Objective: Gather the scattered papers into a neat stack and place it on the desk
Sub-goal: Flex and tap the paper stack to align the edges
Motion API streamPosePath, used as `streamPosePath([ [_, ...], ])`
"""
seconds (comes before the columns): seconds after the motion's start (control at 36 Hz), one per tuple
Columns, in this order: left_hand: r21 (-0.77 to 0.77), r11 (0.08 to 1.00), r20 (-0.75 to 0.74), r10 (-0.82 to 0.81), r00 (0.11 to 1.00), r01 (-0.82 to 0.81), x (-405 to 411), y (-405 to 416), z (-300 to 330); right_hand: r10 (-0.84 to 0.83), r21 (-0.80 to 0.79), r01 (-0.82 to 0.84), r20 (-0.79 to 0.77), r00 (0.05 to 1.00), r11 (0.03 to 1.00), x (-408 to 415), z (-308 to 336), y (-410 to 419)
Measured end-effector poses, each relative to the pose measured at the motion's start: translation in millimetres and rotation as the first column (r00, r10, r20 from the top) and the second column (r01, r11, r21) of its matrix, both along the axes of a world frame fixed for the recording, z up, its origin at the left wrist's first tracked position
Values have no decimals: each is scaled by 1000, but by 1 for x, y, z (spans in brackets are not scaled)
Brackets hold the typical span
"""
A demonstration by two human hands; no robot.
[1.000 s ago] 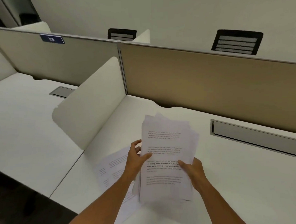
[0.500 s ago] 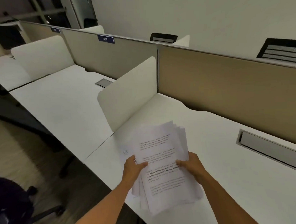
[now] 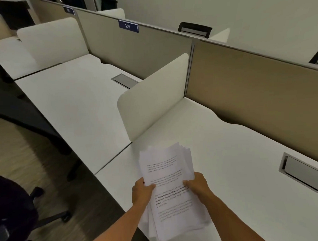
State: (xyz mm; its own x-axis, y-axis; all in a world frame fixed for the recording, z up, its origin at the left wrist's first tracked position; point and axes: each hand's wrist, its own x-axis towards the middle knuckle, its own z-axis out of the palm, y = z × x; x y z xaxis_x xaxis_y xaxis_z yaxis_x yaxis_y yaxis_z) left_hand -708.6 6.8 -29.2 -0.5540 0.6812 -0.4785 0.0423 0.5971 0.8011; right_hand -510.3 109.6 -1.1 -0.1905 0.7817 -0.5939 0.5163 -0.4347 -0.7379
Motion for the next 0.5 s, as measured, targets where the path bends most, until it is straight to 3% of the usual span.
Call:
streamPosePath([
  [0.08, -55, 998, -68, 4, 998, -7, -3, 8, -9, -14, -19, 15, 35, 999, 1000, -16, -7, 3],
  [0.17, -64, 998, -45, 9, 999, -12, -3, 18, -20, -39, 0, 39, 72, 997, 999, -27, -17, 6],
  [0.28, -228, 973, -146, -64, 987, 29, -7, 32, -33, -65, -15, 67, 138, 988, 998, -37, -33, 8],
  [0.39, -333, 943, -198, -91, 976, 20, -11, 42, -33, 21, -13, -17, 449, 893, 1000, -42, -46, 17],
  [0.5, -380, 925, -176, -75, 982, 2, -15, 52, -30, 1, -52, 30, 506, 862, 998, -45, -55, 24],
])
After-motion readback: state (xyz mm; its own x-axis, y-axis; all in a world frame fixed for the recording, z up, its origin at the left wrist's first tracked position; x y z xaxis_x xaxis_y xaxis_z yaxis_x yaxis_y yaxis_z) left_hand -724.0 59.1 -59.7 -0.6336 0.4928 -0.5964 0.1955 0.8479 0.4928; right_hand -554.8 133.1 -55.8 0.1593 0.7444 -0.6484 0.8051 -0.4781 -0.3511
